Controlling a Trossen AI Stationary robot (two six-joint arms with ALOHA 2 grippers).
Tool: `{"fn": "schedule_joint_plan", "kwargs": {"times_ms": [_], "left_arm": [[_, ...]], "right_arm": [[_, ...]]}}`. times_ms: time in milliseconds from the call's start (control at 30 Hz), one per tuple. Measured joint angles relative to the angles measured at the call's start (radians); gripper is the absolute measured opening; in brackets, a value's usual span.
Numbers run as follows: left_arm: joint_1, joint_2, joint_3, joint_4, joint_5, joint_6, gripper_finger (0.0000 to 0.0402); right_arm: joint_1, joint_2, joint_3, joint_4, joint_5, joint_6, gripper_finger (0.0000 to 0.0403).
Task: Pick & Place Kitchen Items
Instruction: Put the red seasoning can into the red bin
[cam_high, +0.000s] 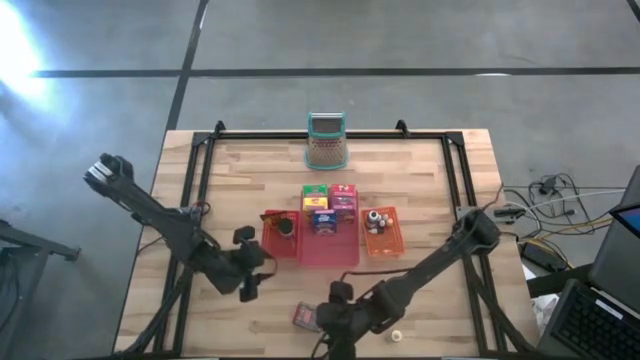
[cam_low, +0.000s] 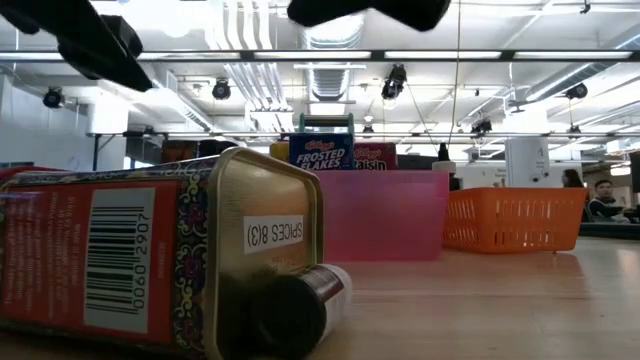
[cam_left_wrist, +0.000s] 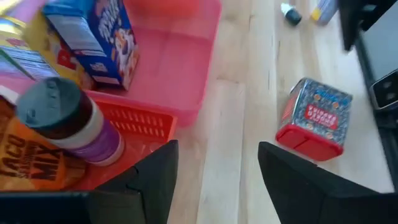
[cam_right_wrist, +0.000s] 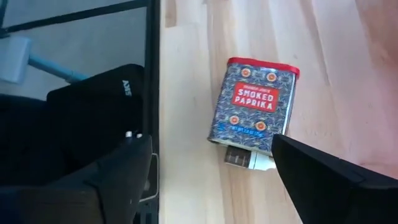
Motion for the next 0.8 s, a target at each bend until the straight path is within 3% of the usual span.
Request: {"fn": "schedule_joint_plan", "kwargs": {"times_ms": [300, 600, 800], "left_arm": [[0.0, -0.114, -0.005, 0.009, -0.003, 0.041, 0.0227], [0.0, -0.126, -0.005, 0.012, -0.003, 0.04, 0.0227], [0.0, -0.126, -0.006, 0.014, -0.003, 0.034, 0.0227]], "right_arm": [[-0.046, 0.049, 0.017, -0.021, 0.016, 0.071, 0.0324], [-0.058, 0.057, 0.016, -0.044, 0.03, 0.074, 0.0307], [-0.055, 0.099, 0.015, -0.051, 0.017, 0.112, 0.0327]]}}
